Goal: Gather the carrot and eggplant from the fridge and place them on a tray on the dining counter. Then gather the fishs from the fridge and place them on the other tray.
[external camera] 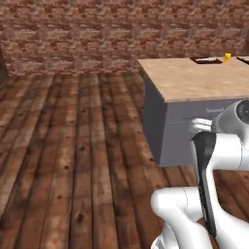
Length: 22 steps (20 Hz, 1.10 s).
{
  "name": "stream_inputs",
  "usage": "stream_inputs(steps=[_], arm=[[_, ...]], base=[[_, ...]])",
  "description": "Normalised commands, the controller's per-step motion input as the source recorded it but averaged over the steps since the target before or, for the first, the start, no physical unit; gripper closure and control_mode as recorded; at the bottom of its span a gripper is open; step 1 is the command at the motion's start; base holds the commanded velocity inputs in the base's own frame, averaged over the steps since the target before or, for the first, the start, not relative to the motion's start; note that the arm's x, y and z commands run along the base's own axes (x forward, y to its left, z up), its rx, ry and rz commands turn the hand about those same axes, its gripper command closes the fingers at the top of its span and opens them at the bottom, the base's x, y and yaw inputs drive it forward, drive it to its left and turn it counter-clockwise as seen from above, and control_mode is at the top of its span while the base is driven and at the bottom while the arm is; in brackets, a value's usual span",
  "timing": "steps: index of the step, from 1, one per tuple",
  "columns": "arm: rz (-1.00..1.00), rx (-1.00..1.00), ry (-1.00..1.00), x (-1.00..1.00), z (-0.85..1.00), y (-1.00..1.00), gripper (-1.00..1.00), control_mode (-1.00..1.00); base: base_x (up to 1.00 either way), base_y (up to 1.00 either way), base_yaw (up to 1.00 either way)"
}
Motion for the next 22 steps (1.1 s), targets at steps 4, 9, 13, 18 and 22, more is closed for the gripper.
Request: stream_inputs(steps=[4, 9, 13, 18, 22], arm=[[0.0, 0.0, 0.0, 0.0, 0.0, 0.0, 1.0, 1.0], [0.0, 0.0, 0.0, 0.0, 0.0, 0.0, 1.0, 1.0], [0.0, 0.0, 0.0, 0.0, 0.0, 0.0, 1.0, 1.0], [0.0, 0.0, 0.0, 0.0, 0.0, 0.0, 1.0, 1.0], [0.0, 0.0, 0.0, 0.0, 0.0, 0.0, 1.0, 1.0]], base=[[0.91, 0.19, -0.1], [0.99, 0.31, -0.1], [1.0, 0.49, -0.1], [1.0, 0.59, -0.11], [1.0, 0.57, -0.14]])
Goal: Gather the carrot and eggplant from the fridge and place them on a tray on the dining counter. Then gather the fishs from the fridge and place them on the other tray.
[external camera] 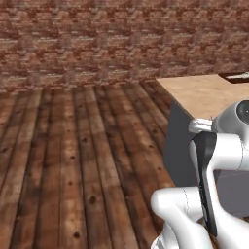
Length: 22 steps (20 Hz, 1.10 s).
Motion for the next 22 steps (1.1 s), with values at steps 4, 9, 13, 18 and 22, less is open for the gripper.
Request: stream_inputs(steps=[4, 9, 13, 18, 22], arm=[[0.0, 0.0, 0.0, 0.0, 0.0, 0.0, 1.0, 1.0], [0.0, 0.0, 0.0, 0.0, 0.0, 0.0, 1.0, 1.0], [0.0, 0.0, 0.0, 0.0, 0.0, 0.0, 1.0, 1.0], [0.0, 0.0, 0.0, 0.0, 0.0, 0.0, 1.0, 1.0], [0.0, 0.0, 0.0, 0.0, 0.0, 0.0, 1.0, 1.0]], base=[[1.0, 0.47, -0.17], [1.0, 0.42, -0.19], [0.93, 0.56, -0.24], [0.83, 0.72, -0.29], [0.78, 0.75, -0.31]])
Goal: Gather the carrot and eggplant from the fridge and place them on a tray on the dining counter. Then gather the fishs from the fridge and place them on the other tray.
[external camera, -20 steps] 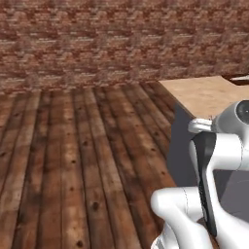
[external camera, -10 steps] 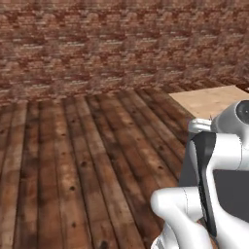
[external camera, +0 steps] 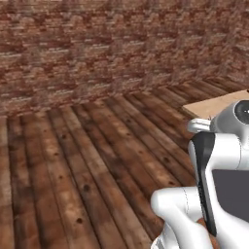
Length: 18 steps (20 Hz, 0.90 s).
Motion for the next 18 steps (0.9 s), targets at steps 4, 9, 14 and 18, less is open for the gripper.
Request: stream_inputs(steps=[4, 9, 14, 18], arm=[[0.0, 0.0, 0.0, 0.0, 0.0, 0.0, 1.0, 1.0], [0.0, 0.0, 0.0, 0.0, 0.0, 0.0, 1.0, 1.0], [0.0, 0.0, 0.0, 0.0, 0.0, 0.0, 1.0, 1.0], [0.0, 0.0, 0.0, 0.0, 0.0, 0.0, 1.0, 1.0]], base=[[0.82, 0.65, -0.32], [0.87, 0.58, -0.33], [0.89, 0.6, -0.33], [0.8, 0.56, -0.33]])
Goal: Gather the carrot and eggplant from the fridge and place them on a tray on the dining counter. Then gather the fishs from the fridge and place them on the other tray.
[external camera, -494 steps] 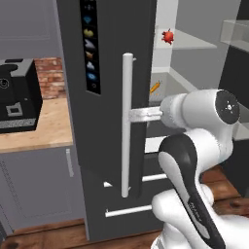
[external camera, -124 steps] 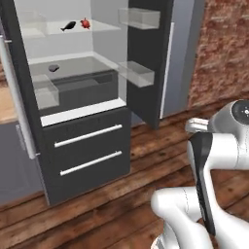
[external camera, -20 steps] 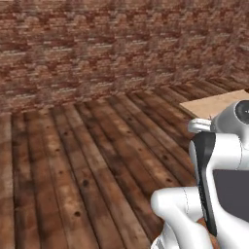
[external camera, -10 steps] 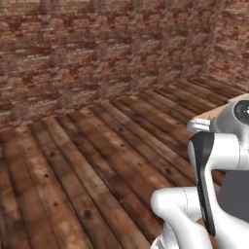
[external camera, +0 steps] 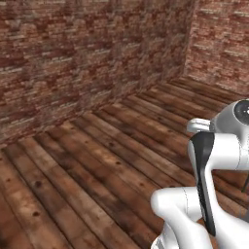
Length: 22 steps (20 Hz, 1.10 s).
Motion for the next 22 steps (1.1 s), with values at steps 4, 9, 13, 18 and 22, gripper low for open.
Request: stream_inputs(steps=[4, 9, 13, 18, 22], arm=[[0.0, 0.0, 0.0, 0.0, 0.0, 0.0, 1.0, 1.0], [0.0, 0.0, 0.0, 0.0, 0.0, 0.0, 1.0, 1.0], [0.0, 0.0, 0.0, 0.0, 0.0, 0.0, 1.0, 1.0], [0.0, 0.0, 0.0, 0.0, 0.0, 0.0, 1.0, 1.0], [0.0, 0.0, 0.0, 0.0, 0.0, 0.0, 1.0, 1.0]], base=[[0.78, 0.56, -0.34], [0.85, 0.5, -0.34], [0.85, 0.46, -0.34], [0.87, 0.4, -0.33], [0.85, 0.28, -0.31]])
